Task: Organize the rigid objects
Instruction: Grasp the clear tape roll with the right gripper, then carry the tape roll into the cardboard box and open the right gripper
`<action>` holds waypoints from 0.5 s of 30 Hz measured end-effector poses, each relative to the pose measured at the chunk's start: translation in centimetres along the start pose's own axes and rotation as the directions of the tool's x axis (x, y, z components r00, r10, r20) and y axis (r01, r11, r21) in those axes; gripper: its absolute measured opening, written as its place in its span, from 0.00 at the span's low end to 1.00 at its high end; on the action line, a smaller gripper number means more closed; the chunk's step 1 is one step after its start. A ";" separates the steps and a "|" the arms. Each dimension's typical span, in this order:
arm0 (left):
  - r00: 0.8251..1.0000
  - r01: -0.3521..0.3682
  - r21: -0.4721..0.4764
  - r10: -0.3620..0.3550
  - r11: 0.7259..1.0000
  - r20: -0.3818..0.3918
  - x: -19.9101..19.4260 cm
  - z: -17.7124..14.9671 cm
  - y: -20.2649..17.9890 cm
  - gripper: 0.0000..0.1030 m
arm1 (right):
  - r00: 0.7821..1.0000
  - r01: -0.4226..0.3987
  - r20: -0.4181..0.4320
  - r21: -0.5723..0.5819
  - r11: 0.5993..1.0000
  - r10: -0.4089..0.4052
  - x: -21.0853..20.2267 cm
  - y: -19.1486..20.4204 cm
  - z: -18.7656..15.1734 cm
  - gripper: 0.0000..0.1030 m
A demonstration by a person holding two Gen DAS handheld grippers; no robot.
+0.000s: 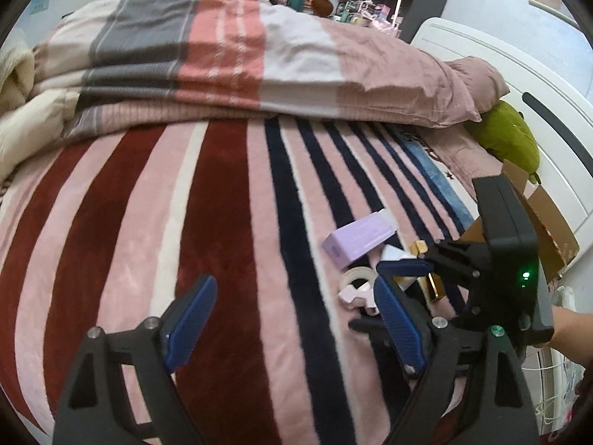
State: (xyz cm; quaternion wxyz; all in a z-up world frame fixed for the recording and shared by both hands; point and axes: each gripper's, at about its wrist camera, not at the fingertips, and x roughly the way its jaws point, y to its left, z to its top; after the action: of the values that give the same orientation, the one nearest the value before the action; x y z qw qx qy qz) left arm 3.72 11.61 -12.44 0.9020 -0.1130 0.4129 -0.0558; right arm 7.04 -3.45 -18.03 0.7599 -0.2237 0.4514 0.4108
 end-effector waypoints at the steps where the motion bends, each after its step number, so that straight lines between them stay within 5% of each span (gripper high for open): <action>1: 1.000 -0.001 -0.001 0.001 1.000 -0.002 0.1 0.0 0.1 0.82 | 1.000 0.024 -0.006 -0.019 1.000 -0.024 0.3 0.2 0.1 0.59; 3: 1.000 -0.004 -0.003 0.004 1.000 -0.003 0.1 -0.1 0.0 0.82 | 0.996 0.077 -0.031 -0.059 0.995 -0.079 0.7 0.6 0.4 0.35; 10: 0.999 0.050 0.027 -0.050 0.998 -0.006 -0.5 0.4 -1.6 0.82 | 0.997 0.082 0.021 -0.091 0.992 -0.080 -2.3 1.3 0.5 0.35; 15: 0.973 0.231 0.074 -0.231 0.970 -0.005 -2.2 2.2 -5.1 0.81 | 0.987 0.058 0.158 -0.100 0.993 -0.042 -8.5 2.4 0.4 0.35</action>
State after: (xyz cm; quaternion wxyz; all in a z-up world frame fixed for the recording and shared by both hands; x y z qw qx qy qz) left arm 3.96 7.49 -8.18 0.8938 -0.1268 0.3929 -0.1754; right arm 3.09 -5.43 -10.43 0.7901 -0.2417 0.3630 0.4307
